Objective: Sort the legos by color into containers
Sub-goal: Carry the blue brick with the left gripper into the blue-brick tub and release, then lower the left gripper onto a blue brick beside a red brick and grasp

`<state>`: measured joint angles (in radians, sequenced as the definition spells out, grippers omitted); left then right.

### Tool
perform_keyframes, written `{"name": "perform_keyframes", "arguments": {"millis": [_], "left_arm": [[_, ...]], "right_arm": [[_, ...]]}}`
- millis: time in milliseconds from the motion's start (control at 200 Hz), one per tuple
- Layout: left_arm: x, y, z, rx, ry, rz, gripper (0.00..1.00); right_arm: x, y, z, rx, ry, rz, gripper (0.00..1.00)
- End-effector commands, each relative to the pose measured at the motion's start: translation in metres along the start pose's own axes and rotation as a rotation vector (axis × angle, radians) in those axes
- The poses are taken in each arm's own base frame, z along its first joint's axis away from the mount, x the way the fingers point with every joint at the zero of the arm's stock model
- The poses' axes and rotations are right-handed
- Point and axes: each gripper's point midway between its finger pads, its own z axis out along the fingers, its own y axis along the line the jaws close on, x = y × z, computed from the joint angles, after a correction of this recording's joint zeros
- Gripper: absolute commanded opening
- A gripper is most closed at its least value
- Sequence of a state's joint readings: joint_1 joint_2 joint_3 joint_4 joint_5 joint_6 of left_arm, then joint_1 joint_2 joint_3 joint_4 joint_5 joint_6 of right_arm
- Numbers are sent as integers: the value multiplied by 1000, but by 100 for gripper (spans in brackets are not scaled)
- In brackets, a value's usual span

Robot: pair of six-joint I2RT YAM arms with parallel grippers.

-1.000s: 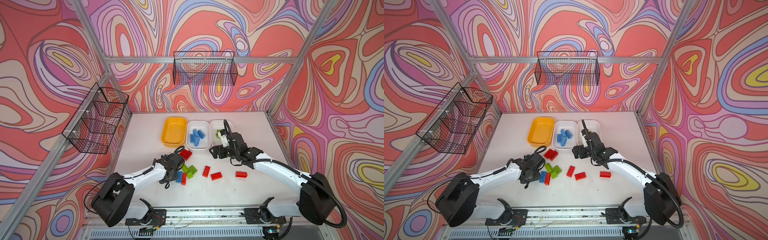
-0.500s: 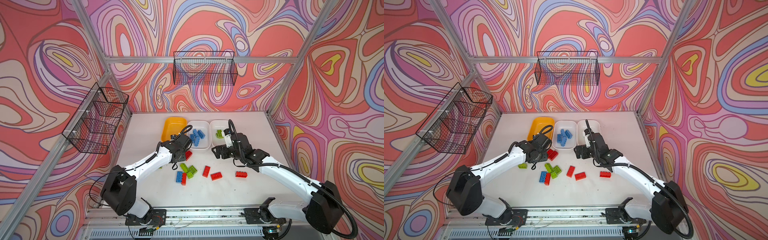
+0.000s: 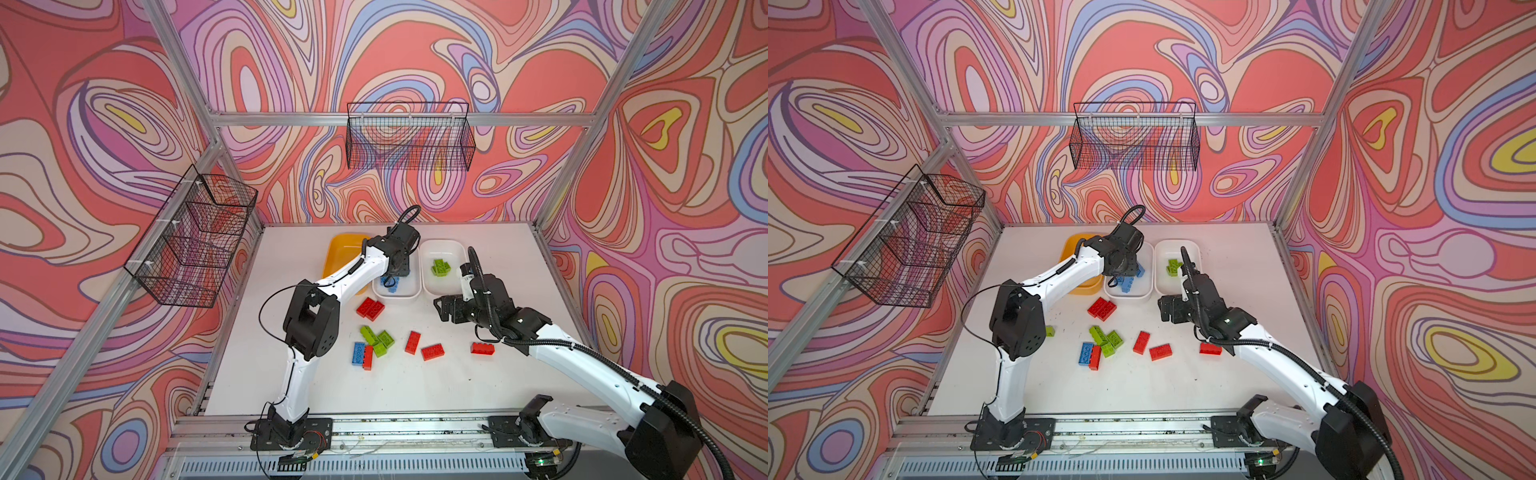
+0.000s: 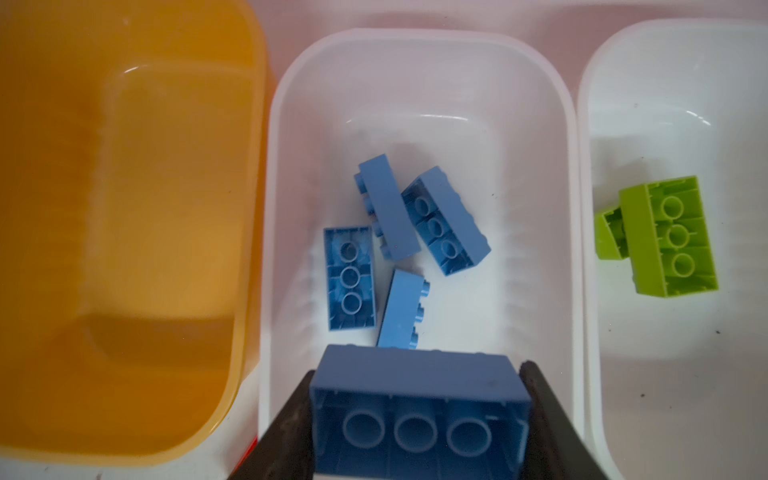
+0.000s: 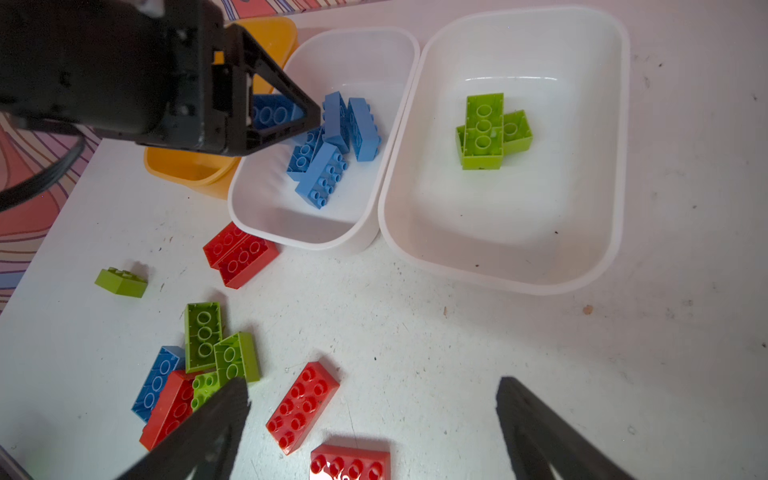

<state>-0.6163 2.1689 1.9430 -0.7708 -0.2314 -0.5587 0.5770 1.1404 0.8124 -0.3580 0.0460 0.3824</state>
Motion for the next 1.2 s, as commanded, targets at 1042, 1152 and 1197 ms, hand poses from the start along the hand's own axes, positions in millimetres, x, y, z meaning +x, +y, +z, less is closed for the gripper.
{"name": "perform_keyframes", "arguments": {"millis": [1042, 1152, 1197], "left_arm": [[208, 157, -108, 35, 22, -199, 82], [230, 167, -105, 28, 39, -204, 81], [236, 171, -103, 18, 45, -201, 81]], "right_arm": [[2, 28, -31, -23, -14, 35, 98], [3, 30, -34, -20, -19, 42, 98], [4, 31, -36, -22, -21, 47, 98]]}}
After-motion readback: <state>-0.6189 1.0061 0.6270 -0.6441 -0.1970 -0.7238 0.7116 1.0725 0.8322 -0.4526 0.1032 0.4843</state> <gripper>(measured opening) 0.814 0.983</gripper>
